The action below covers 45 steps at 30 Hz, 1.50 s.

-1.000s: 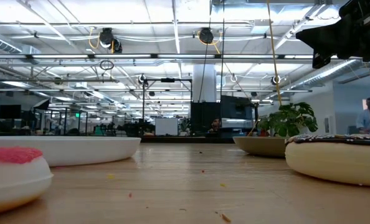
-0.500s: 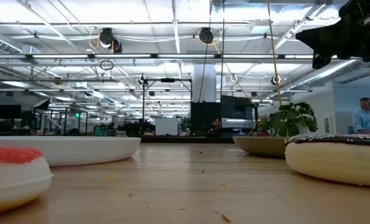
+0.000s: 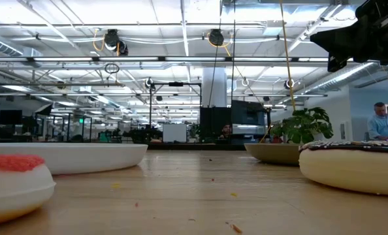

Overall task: Pick & Place donuts
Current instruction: Put the small blue donut on the white plate

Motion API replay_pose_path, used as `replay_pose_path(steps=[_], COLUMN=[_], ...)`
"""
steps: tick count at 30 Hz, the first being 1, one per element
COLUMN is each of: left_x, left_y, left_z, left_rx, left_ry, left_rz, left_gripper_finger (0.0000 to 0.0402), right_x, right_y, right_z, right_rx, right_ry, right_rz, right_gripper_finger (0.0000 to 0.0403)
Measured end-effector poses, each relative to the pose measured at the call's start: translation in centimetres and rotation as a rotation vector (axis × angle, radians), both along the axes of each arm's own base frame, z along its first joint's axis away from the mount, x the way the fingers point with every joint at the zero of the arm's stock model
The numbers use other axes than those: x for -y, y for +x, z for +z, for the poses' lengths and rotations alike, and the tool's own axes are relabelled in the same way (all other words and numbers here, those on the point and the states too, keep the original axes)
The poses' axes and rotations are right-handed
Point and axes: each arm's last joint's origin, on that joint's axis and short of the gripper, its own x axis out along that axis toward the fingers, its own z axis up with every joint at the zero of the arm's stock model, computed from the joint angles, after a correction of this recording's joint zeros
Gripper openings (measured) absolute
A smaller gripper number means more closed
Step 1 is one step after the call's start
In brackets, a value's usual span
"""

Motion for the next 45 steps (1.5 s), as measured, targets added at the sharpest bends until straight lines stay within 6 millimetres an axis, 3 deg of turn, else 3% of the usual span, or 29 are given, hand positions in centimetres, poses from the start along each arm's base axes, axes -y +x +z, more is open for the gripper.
replay_pose_path(steps=[11,18,23,34,39,45], left_x=[-0.4,-1.7,-3.4,-9.4,-12.0,-15.3], left_y=[0.0,0.4,1.1,2.4,2.8,4.0], left_z=[1.1,4.8,7.6,13.5,14.6,14.5], left_rx=[-0.022,0.074,0.169,0.323,0.321,0.273], left_ry=[-0.044,-0.09,-0.108,-0.126,-0.091,-0.021], left_rz=[0.014,0.037,0.027,-0.032,-0.047,-0.067], left_gripper_finger=[0.0156,0.01,0.0085,0.0065,0.0065,0.0083], right_x=[0.0,0.0,0.0,0.0,0.0,0.0], right_y=[0.0,0.0,0.0,0.0,0.0,0.0], right_z=[0.0,0.0,0.0,0.0,0.0,0.0], right_rx=[0.003,0.003,0.002,-0.002,-0.002,-0.002], right_ry=[-0.001,-0.001,-0.001,-0.001,-0.001,-0.001], right_rz=[0.002,0.003,0.003,0.003,0.003,0.004], right_gripper_finger=[0.0,0.0,0.0,0.0,0.0,0.0])
